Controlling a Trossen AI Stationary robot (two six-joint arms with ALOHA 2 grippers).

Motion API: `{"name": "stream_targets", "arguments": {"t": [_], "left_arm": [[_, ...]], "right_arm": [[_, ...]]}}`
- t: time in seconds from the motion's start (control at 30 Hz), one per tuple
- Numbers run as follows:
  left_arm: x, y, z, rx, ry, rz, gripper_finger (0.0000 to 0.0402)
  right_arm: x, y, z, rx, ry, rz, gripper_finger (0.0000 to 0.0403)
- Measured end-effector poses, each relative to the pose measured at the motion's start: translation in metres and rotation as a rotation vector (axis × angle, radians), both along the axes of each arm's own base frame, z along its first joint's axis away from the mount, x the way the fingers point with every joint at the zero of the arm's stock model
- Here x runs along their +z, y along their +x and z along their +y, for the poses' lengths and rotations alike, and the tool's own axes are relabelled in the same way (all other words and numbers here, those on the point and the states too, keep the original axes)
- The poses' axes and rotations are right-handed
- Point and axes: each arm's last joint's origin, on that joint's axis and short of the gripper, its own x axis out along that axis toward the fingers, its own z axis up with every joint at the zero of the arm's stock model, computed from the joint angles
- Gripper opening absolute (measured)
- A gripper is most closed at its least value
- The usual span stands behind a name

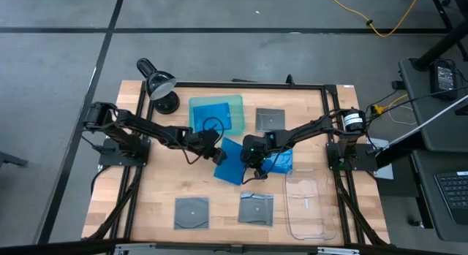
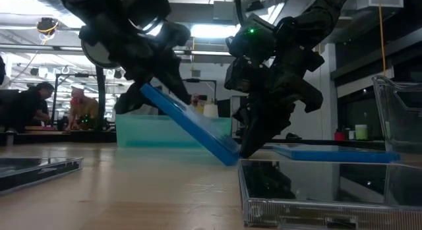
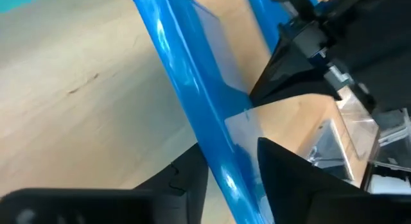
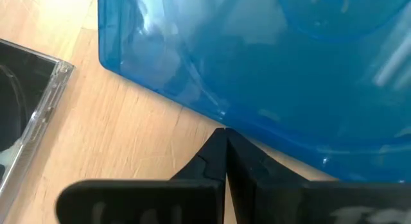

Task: Pick & place jewel cases by type
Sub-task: Put the left blue CD case into the green bin

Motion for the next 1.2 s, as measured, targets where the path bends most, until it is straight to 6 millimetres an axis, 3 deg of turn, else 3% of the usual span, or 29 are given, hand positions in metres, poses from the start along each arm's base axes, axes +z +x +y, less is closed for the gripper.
{"name": "stream_targets", "arguments": {"t": [0.33,0.63,0.87,1.2], "left_arm": [[-0.005,-0.001,0.000,0.011,-0.019,0.039,0.0039],[0.015,-0.019,0.002,0.005,0.061,0.075,0.0028],[0.049,-0.049,0.005,0.056,0.223,0.045,0.0027],[0.104,-0.086,0.003,0.069,0.570,-0.163,0.0027]], "right_arm": [[0.000,0.000,0.000,-0.001,0.000,0.002,0.0009],[0.007,-0.003,-0.001,-0.019,-0.033,0.003,0.0009],[0.039,-0.009,-0.012,-0.054,-0.149,-0.078,0.0009],[0.099,-0.020,-0.052,-0.181,-0.158,-0.318,0.0009]]}}
